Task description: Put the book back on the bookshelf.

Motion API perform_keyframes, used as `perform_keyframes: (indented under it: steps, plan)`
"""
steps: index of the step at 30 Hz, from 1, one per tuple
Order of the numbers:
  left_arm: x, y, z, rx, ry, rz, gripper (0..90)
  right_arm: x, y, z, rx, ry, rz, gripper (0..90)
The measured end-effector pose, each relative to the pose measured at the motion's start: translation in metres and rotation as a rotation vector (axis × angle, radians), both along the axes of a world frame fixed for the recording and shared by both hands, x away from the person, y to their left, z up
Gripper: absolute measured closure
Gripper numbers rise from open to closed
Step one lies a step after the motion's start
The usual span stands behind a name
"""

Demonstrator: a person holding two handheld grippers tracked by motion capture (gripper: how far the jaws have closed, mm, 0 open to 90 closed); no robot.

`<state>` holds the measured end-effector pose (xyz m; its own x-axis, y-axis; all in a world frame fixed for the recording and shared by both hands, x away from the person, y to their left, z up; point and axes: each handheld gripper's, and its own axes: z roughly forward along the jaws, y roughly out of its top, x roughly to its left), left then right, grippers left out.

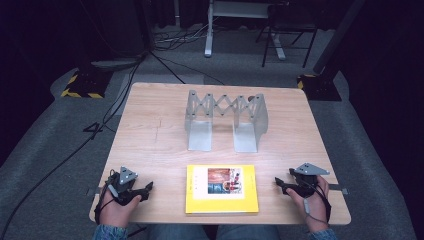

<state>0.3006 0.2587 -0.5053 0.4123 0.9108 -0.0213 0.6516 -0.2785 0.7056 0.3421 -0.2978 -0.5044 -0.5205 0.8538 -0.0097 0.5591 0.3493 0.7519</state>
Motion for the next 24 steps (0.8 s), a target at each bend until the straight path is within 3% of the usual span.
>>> perform_keyframes:
  steps: [6,10,15,21,24]
  plan:
    - [0.001,-0.001,0.002,-0.004,0.021,-0.006,24.9,-0.001,0.003,0.000,0.003,0.004,0.011,26.8]
    - [-0.001,0.001,0.007,-0.040,0.041,-0.002,27.5,-0.001,0.003,0.000,0.003,0.004,0.009,26.4]
    - [-0.003,-0.002,0.020,-0.073,0.015,0.004,29.0,-0.002,0.004,0.000,0.002,0.004,0.009,26.6]
    - [-0.005,-0.016,0.034,-0.101,0.010,-0.051,30.4,-0.002,0.004,0.000,0.004,0.006,0.028,28.6]
    - [-0.005,-0.027,0.039,-0.118,0.014,-0.089,30.6,-0.006,0.010,0.003,-0.003,0.012,0.062,34.9]
